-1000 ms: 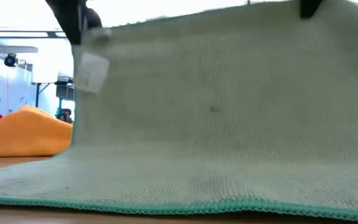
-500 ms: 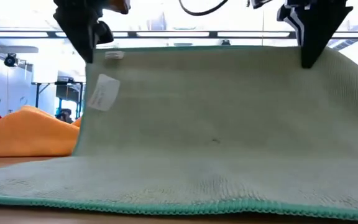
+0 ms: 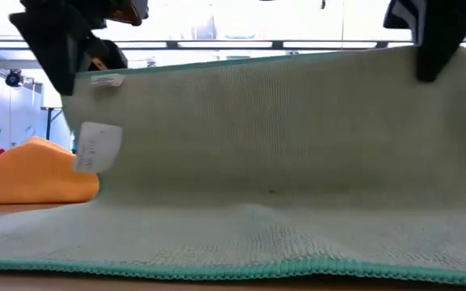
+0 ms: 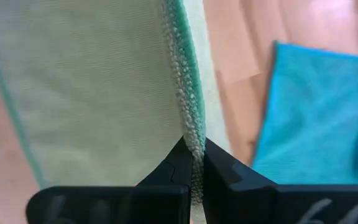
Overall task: Fold microfiber towels
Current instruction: Fold the green microfiber cloth
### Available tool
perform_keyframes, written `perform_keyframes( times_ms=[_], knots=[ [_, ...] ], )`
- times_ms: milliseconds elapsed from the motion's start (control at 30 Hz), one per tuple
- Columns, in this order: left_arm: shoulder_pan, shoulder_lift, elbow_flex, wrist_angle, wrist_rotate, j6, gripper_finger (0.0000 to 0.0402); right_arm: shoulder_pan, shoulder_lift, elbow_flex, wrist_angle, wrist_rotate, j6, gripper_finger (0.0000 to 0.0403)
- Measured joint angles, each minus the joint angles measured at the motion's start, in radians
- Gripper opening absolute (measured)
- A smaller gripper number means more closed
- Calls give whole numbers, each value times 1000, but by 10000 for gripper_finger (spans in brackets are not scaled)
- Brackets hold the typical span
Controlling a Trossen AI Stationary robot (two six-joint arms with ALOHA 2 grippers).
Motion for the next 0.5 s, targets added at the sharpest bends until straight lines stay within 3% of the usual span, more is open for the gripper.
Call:
perform_keyframes(
  times_ms=[500],
  knots=[
    [-159, 45, -5, 171, 60, -78, 0, 132, 0, -151, 352, -75, 198, 8]
  ],
)
